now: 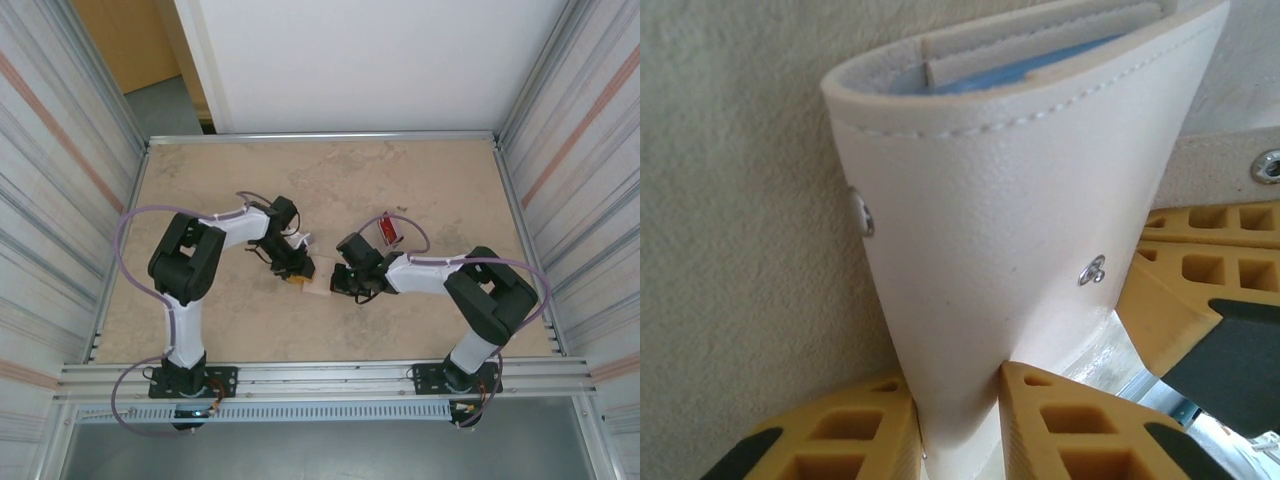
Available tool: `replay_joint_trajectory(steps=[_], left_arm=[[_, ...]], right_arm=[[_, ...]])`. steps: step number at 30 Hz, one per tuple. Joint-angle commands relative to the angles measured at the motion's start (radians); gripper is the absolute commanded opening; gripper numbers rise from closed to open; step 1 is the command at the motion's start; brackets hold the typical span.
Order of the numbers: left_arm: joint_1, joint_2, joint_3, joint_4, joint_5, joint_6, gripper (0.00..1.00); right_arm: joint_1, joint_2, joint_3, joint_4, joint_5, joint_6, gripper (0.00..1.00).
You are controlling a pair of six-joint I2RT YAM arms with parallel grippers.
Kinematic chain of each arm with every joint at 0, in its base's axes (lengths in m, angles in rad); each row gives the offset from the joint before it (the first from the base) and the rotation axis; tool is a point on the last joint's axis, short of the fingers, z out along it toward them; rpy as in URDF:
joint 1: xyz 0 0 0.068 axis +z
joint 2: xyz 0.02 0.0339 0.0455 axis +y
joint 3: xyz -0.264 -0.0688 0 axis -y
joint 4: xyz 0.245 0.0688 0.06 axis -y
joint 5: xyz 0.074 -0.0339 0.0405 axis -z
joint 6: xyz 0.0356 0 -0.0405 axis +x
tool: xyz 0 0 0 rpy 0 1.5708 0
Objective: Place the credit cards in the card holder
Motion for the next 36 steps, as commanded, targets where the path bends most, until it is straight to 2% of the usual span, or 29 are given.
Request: replay_joint_trajectory(steps=[1, 5, 8, 14, 18, 23, 31, 36], left_arm=[[-0.061, 0.058, 0.026, -0.003, 0.003, 0.038, 0.21], [-0.060, 0.059, 0.010, -0.013, -0.061, 0.057, 0.19], [-0.061, 0.055, -0.005, -0.004, -0.067, 0.058, 0.20], [-0.061, 0.066, 0.007, -0.010, -0.064, 0.060, 0.20], [-0.063, 0.069, 0.004, -0.009, -0.055, 0.060, 0.20], [-0.065, 0.074, 0.011, -0.014, -0.048, 0.061, 0.20], [-0.065, 0.077, 0.016, -0.014, -0.039, 0.060, 0.20], [-0.065, 0.079, 0.018, -0.015, -0.036, 0.060, 0.20]], right_arm=[[0.028, -0.025, -0.021, 0.089, -0.125, 0.014, 0.09], [-0.005, -0.154, -0.065, -0.023, -0.093, -0.022, 0.12], [-0.045, -0.275, -0.097, -0.117, -0.067, -0.047, 0.15], [-0.193, -0.419, -0.151, -0.212, -0.065, -0.089, 0.15], [-0.252, -0.409, -0.153, -0.232, -0.070, -0.120, 0.14], [-0.304, -0.352, -0.194, -0.148, -0.124, -0.123, 0.14], [-0.261, -0.217, -0.173, 0.009, -0.200, -0.127, 0.12], [-0.218, -0.179, -0.128, 0.025, -0.224, -0.156, 0.12]])
